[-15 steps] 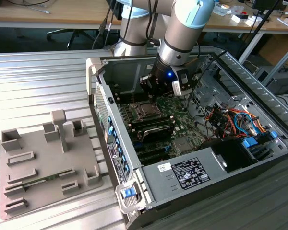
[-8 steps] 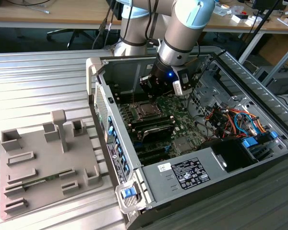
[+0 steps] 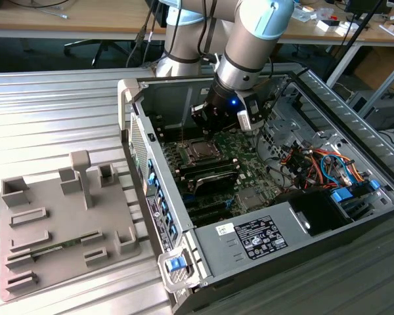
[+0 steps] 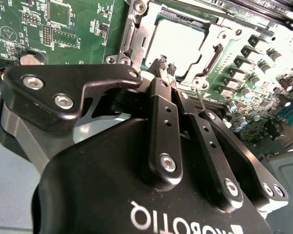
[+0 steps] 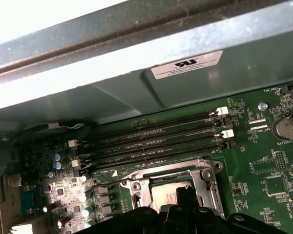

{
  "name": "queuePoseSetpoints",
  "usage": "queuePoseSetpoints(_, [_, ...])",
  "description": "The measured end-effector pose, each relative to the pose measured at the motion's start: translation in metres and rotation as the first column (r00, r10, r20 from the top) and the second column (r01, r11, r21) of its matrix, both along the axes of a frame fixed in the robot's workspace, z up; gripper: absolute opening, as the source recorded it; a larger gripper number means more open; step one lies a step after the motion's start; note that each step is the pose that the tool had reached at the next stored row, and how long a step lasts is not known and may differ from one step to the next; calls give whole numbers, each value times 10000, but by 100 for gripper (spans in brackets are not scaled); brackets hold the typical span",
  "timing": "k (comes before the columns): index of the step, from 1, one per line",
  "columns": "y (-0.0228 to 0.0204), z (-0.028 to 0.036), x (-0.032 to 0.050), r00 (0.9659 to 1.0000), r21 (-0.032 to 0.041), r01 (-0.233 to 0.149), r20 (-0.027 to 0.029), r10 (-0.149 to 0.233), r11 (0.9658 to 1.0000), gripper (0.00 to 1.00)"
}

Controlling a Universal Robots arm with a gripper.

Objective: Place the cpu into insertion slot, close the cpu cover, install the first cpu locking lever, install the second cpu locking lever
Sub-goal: 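Install the first cpu locking lever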

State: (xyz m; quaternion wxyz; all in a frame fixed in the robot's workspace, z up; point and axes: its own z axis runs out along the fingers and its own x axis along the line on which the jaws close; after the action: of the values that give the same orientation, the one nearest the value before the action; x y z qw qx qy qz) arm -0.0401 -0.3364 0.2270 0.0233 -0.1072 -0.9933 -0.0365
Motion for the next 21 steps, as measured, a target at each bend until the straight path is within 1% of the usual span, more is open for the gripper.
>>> queuePoseSetpoints(10, [0, 0, 0, 9990, 1, -439, 0, 439, 9990, 11])
queuePoseSetpoints(12, [0, 0, 0, 9981, 1, -609, 0, 609, 9981, 11])
queuePoseSetpoints(18, [0, 0, 0, 9962, 2, -870, 0, 870, 9962, 11])
queuePoseSetpoints(21, [0, 0, 0, 9933, 3, -1157, 0, 1157, 9933, 11])
